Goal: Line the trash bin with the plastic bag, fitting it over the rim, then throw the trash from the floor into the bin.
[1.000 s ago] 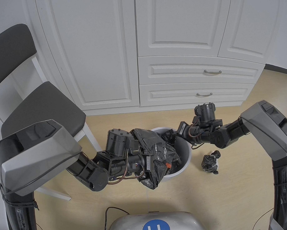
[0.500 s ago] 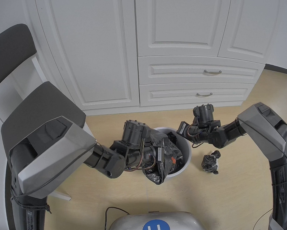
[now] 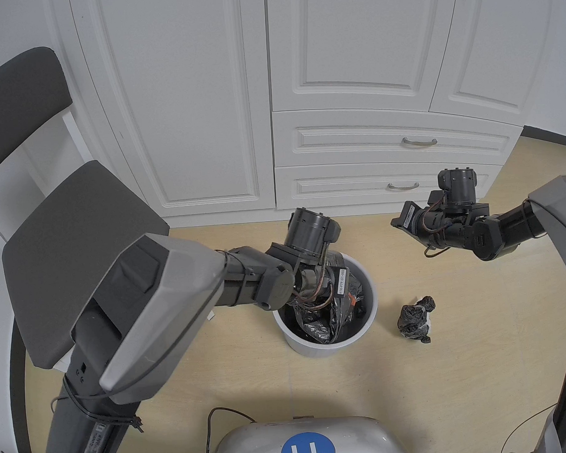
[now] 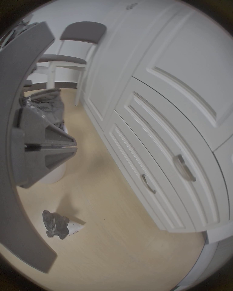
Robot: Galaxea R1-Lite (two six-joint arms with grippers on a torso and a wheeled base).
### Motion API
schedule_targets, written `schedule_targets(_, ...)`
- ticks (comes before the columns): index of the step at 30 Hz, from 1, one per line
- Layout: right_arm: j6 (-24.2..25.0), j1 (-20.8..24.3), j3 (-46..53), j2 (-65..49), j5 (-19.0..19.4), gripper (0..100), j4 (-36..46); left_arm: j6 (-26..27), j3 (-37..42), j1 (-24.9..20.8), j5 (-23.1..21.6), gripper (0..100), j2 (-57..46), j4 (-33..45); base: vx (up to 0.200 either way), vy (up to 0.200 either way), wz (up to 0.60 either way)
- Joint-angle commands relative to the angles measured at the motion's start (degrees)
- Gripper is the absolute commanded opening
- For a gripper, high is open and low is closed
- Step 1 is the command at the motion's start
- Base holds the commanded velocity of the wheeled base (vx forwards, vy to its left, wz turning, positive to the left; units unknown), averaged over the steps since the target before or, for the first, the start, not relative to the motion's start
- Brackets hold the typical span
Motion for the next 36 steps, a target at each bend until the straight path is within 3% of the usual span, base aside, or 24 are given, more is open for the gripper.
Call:
schedule_targets(1,-8.5,-2.2,7.8,-7.1,1.8,0,-0.6,3.5,-5.4,-1.9,2.1,0,5.9,3.2,0.000,0.000,0.00)
schedule_targets(5,-12.1,-2.1,10.6,-8.3,1.9,0,-0.6,6.3,-5.4,-1.9,2.4,0,7.0,1.8,0.000,0.000,0.00)
schedule_targets(15,-15.9,-1.4,14.0,-9.6,2.0,0,-0.6,5.9,-5.4,-1.9,4.3,0,5.7,1.8,0.000,0.000,0.00)
schedule_targets(16,-16.5,-1.3,14.4,-9.7,2.0,0,-0.6,5.9,-5.4,-1.9,4.2,100,5.5,1.8,0.000,0.000,0.00)
schedule_targets(24,-24.0,0.1,19.5,-11.7,1.9,0,-0.9,3.5,-4.6,-2.6,4.3,100,-0.4,3.1,0.000,0.000,0.00)
schedule_targets(28,-28.7,2.1,24.2,-12.1,1.7,0,-6.3,3.6,3.0,-1.9,4.3,100,-8.3,3.5,0.000,0.000,0.00)
schedule_targets(33,-28.8,7.1,27.0,-9.9,1.0,0,-13.4,3.8,13.5,-1.4,4.3,100,-16.3,3.2,0.000,0.000,0.00)
schedule_targets(36,-28.7,10.4,27.0,-7.5,-2.2,0,-15.4,4.0,19.7,-0.5,4.3,100,-19.6,3.0,0.000,0.000,0.00)
